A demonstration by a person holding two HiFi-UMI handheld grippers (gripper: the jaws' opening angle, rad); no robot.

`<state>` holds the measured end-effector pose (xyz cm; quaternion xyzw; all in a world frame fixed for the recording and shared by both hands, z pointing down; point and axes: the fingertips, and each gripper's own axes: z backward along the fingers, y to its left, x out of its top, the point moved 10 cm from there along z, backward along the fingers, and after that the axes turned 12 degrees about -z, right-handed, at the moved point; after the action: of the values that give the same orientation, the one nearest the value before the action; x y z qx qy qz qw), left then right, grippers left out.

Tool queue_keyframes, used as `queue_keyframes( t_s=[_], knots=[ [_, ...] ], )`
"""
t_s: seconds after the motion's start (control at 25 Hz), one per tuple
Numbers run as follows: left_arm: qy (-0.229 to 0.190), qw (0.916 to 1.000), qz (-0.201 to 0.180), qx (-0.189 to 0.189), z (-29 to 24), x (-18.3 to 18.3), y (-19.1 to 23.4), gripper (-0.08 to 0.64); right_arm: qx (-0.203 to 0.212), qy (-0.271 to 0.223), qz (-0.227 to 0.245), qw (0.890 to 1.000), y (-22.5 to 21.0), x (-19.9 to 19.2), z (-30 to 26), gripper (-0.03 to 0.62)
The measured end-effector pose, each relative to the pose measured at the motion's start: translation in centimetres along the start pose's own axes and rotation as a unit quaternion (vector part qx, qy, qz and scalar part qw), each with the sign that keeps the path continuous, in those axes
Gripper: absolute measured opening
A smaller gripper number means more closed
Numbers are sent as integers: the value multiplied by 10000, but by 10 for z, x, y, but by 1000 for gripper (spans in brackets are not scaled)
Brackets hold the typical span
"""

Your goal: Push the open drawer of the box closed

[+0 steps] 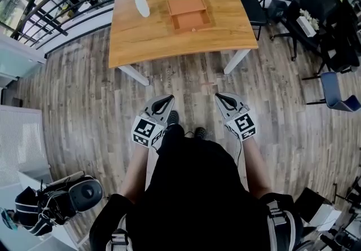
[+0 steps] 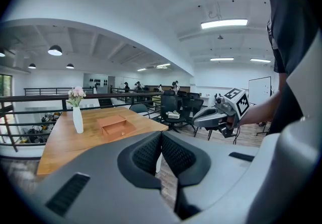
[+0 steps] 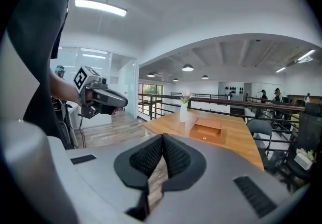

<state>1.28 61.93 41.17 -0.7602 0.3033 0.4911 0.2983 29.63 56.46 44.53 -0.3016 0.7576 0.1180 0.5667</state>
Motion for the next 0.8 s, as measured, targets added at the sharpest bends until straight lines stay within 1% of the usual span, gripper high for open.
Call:
queue_keyframes(
  t_s=[0.24,0.36,0.56,0.8],
  knots=[
    [-84,9999,-63,-108,-5,3,38,23,-189,-56,-29,9998,-2,18,-28,15],
    [-95,9998,-54,-148,-7,1,60,23,-291,3,23,9996,-2,26,-48,15],
    [-133,9994,51,-306,-11,-3,98,23,-506,-15,-177,9986,-2,38,-80,15],
    [-206,9985,-43,-497,-22,-8,146,23,-728,7,-202,9971,-3,52,-120,15]
  ],
)
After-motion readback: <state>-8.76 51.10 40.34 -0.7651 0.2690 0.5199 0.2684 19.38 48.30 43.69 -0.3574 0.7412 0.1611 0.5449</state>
